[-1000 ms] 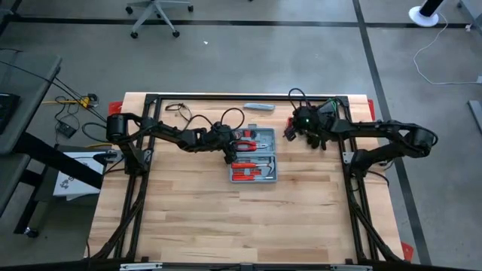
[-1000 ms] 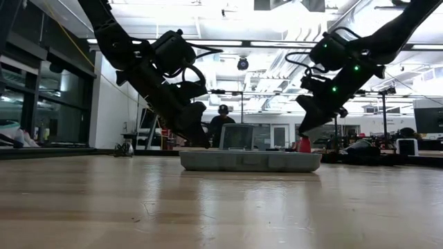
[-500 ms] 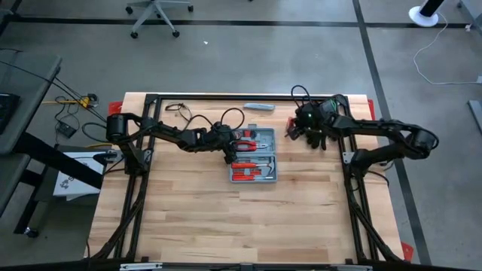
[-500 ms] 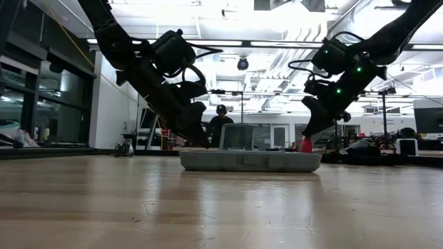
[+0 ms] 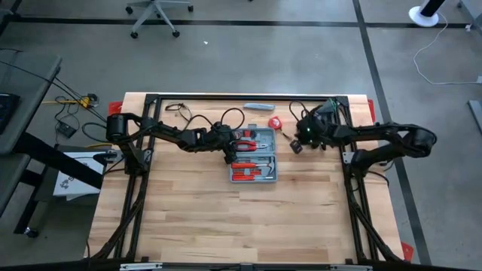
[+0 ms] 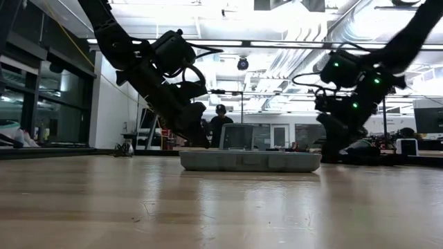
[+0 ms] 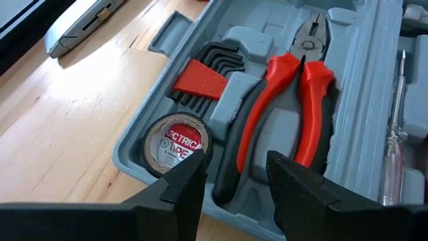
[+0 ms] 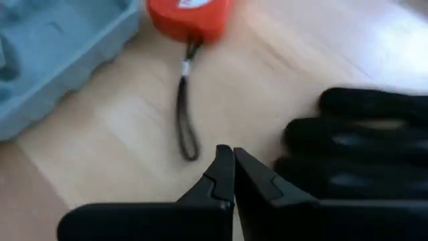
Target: Prefit tool cases
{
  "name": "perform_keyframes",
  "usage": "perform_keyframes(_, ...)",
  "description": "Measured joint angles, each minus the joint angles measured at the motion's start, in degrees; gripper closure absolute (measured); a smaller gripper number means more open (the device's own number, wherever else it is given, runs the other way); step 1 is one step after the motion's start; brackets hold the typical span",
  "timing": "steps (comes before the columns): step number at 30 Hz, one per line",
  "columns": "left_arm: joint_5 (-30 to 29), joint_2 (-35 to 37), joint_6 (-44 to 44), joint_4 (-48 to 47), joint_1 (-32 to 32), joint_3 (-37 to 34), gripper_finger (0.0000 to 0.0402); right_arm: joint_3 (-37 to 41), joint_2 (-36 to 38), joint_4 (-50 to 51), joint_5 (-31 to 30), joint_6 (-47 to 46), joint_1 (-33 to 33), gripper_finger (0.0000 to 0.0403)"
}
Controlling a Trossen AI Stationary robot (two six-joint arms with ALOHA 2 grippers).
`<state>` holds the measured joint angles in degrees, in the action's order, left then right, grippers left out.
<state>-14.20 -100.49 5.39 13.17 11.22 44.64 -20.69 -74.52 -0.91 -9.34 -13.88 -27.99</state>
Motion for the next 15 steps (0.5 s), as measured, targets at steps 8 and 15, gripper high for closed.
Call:
perform_keyframes(8,0.1,0.0,-4.8,1.3,0.0,0.0,0.0252,5.4,1.0,-13.1,-0.3,-7.4,9.6,0.0403)
perform_keyframes(15,4.1,0.0,-12.6,2.7,0.3,3.2,0.0252,3.7,4.2,-13.6,-5.5,-8.1,16.9,0.0403)
